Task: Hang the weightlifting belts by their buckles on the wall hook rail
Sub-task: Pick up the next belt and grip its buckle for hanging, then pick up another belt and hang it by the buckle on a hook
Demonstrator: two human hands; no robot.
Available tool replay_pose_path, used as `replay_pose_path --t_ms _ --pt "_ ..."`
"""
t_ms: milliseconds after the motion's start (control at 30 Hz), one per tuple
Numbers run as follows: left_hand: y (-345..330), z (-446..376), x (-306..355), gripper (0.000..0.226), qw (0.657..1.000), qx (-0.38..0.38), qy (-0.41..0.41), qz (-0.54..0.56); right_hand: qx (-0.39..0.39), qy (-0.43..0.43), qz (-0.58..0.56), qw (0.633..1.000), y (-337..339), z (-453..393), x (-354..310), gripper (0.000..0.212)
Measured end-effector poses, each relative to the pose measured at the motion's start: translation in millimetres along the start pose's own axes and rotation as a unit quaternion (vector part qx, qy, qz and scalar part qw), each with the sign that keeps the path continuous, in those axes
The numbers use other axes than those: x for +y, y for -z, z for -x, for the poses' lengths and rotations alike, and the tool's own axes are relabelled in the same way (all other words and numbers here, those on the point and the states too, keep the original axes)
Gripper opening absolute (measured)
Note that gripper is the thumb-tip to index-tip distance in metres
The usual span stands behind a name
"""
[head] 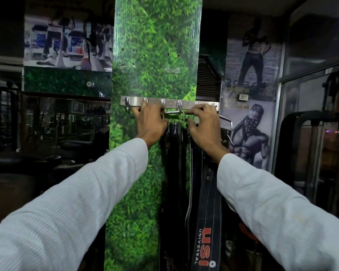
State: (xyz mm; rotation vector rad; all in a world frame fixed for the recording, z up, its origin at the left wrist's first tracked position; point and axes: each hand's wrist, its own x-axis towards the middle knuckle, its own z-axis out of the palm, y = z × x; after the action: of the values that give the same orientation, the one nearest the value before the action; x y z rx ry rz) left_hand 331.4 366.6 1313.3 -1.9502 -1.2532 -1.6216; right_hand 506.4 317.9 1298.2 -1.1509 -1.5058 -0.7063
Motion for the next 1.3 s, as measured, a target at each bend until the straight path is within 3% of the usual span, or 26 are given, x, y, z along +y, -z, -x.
replay_pose_path --t_ms 133,233,500,767,1067,1200,1300 --pt "1 19 -5 0.035 0.999 0.019 -0.03 -0.024 0.008 -0.025 -0.037 0.999 6 17 0 0.024" --pt "1 45 -8 0.027 0.999 0.03 -0.042 0.0 -0.012 -0.048 -0.063 0.997 11 35 1 0.024" --pt "-15 136 -38 0.015 0.987 -0.122 -0.001 0.106 0.006 -0.113 -0.124 0.986 15 104 -1 0.026" --pt "-41 257 -65 0.012 0.952 -0.27 0.055 0.133 -0.151 -0.184 -0.186 0.953 -13 231 2 0.029" --pt "-65 429 -91 0.009 0.896 -0.377 0.196 0.124 -0.316 -0.323 -0.196 0.87 -43 412 10 0.021" --pt "-65 554 -115 0.01 0.841 -0.443 0.298 0.091 -0.406 -0.371 -0.196 0.812 -58 542 17 0.023" --pt "-61 655 -136 0.01 0.804 -0.488 0.33 0.085 -0.449 -0.417 -0.217 0.76 -64 652 21 0.022"
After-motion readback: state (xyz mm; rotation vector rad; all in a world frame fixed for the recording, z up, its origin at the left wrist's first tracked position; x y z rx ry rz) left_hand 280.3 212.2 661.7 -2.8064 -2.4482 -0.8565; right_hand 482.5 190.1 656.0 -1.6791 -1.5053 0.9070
